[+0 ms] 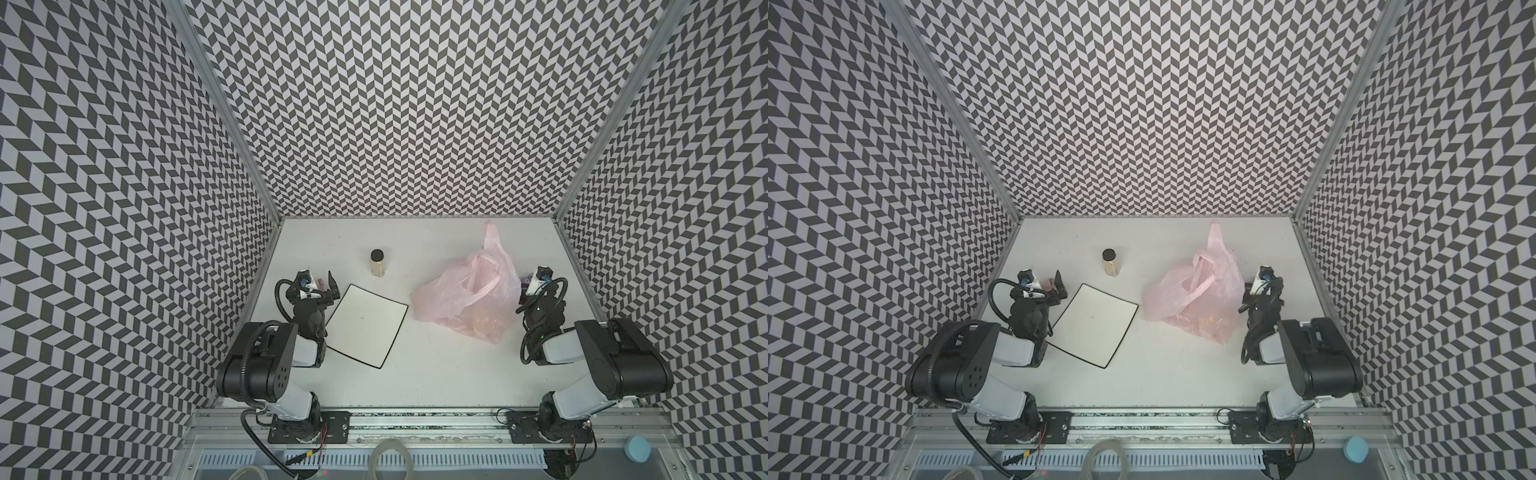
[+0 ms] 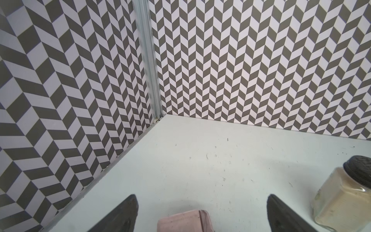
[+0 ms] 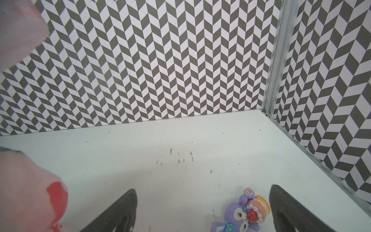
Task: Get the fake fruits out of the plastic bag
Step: 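Raise both arms from the rest pose toward the pink bag, then grasp the pink bag's handle with the left gripper and lift it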
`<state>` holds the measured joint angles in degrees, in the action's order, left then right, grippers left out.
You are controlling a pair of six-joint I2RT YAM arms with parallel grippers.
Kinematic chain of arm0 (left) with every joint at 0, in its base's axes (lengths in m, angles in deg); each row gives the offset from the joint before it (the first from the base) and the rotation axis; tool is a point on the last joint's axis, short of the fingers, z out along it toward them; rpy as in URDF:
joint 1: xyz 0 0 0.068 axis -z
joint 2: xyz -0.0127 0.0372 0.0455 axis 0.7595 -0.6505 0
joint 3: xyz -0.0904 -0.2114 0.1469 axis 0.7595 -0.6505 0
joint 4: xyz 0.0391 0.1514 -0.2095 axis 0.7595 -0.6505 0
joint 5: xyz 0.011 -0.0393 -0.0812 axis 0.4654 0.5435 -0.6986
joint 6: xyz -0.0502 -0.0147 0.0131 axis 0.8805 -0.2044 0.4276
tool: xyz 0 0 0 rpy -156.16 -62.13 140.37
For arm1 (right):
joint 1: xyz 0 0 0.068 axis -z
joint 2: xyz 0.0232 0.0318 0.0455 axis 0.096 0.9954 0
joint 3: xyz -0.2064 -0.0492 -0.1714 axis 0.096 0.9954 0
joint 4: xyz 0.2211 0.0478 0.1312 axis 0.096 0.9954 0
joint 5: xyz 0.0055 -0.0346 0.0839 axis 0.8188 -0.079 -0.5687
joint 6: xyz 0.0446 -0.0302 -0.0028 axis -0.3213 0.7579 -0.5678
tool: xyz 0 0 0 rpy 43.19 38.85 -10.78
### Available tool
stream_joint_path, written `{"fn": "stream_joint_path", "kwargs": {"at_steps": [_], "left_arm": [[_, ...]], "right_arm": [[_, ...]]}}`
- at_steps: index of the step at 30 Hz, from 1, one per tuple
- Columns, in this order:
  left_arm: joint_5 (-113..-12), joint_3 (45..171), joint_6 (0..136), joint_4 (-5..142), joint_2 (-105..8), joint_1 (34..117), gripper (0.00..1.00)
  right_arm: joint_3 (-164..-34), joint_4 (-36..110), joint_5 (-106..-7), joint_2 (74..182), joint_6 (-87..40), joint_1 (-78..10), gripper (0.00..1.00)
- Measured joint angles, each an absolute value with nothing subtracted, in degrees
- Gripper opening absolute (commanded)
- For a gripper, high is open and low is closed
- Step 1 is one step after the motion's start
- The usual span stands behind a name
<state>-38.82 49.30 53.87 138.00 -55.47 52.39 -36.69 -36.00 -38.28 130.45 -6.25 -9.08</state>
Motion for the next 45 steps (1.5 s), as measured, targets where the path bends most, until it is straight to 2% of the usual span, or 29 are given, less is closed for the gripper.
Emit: {"fn": "stream_joint_path", "kwargs": {"at_steps": [24, 27, 30, 33, 37, 42, 45], "left_arm": [[-39.0, 49.3, 53.9, 138.0, -55.5, 52.4, 1.0], [-40.9, 48.4, 53.2, 138.4, -54.6, 52.4, 1.0], [-42.3, 47.2, 52.4, 135.4, -48.7, 52.4, 1.0], [-44.2, 48.2, 52.0, 129.0, -38.6, 52.5, 1.0], [-49.2, 55.2, 52.6, 116.4, -27.9, 52.5, 1.0], [-60.5, 65.4, 55.4, 102.3, -21.9, 53.9, 0.97], [-65.6, 70.3, 55.7, 94.8, -20.1, 59.8, 0.97]], "right_arm": [[-36.7, -35.1, -38.5, 130.2, -6.2, -9.1, 1.0], [-36.6, -32.9, -38.8, 127.7, -6.2, -9.1, 0.99], [-35.1, -29.6, -37.8, 119.4, -7.1, -9.0, 0.99], [-34.1, -22.6, -35.4, 106.7, -9.9, -9.0, 0.99], [-39.0, -3.1, -32.5, 91.8, -18.6, -8.9, 0.99], [-48.3, 20.6, -36.8, 82.4, -25.5, -8.6, 0.99], [-52.4, 32.4, -39.8, 79.3, -28.4, -8.6, 1.0]]}}
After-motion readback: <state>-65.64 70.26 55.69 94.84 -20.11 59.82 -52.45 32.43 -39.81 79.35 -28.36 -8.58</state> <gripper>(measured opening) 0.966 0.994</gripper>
